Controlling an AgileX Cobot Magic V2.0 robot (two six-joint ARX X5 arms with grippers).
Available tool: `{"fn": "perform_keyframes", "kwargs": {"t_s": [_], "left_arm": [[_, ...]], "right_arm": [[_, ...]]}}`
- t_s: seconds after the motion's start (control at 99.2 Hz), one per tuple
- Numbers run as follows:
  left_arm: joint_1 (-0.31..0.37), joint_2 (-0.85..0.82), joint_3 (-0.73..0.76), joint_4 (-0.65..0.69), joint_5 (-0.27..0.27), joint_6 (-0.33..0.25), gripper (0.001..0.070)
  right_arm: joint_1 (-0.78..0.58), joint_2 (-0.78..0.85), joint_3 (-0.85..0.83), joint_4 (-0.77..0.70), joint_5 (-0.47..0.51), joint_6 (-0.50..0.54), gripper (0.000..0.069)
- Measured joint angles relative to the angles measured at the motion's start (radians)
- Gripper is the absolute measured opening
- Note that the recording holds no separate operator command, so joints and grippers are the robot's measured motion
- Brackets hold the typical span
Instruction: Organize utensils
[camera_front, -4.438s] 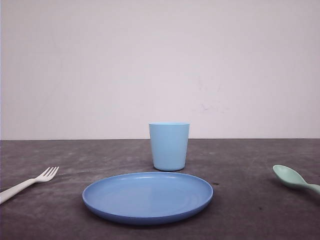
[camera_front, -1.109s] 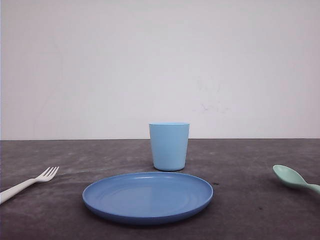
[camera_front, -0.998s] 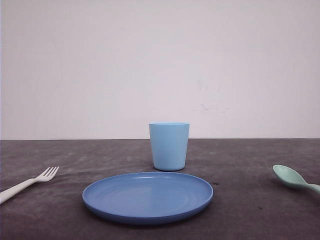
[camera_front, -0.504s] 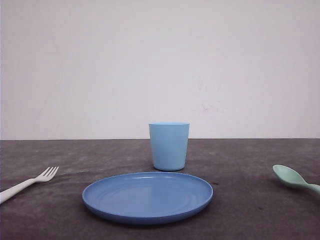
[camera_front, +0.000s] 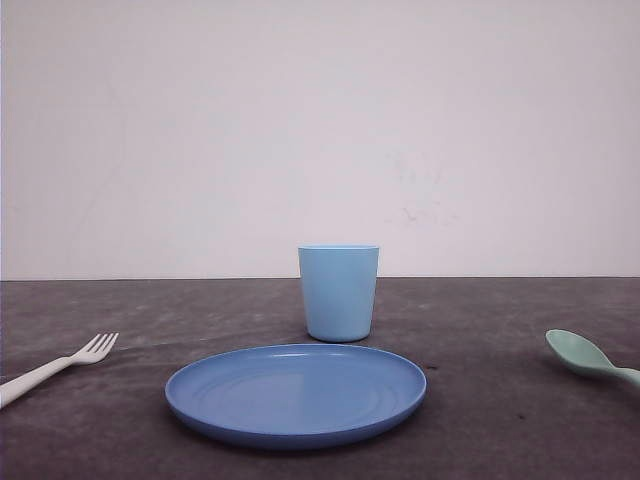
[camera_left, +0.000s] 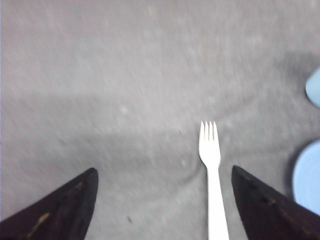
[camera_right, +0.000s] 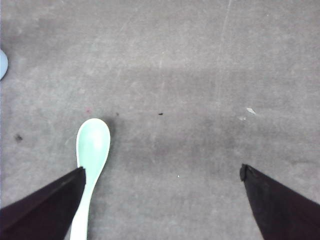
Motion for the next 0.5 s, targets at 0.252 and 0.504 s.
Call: {"fn": "perform_keyframes", "kwargs": {"t_s": [0.252,0.504], "left_arm": [[-0.135,0.08,-0.062,0.018,0.002,-0.066,0.0521],[-0.259,0.228,-0.097,0.132,-0.034,-0.135,0.052]], "right_arm": [[0.0,0.0,0.0,0.0,0.0,0.0,0.0637],[0.0,0.0,0.0,0.0,0.0,0.0,0.0637]]}}
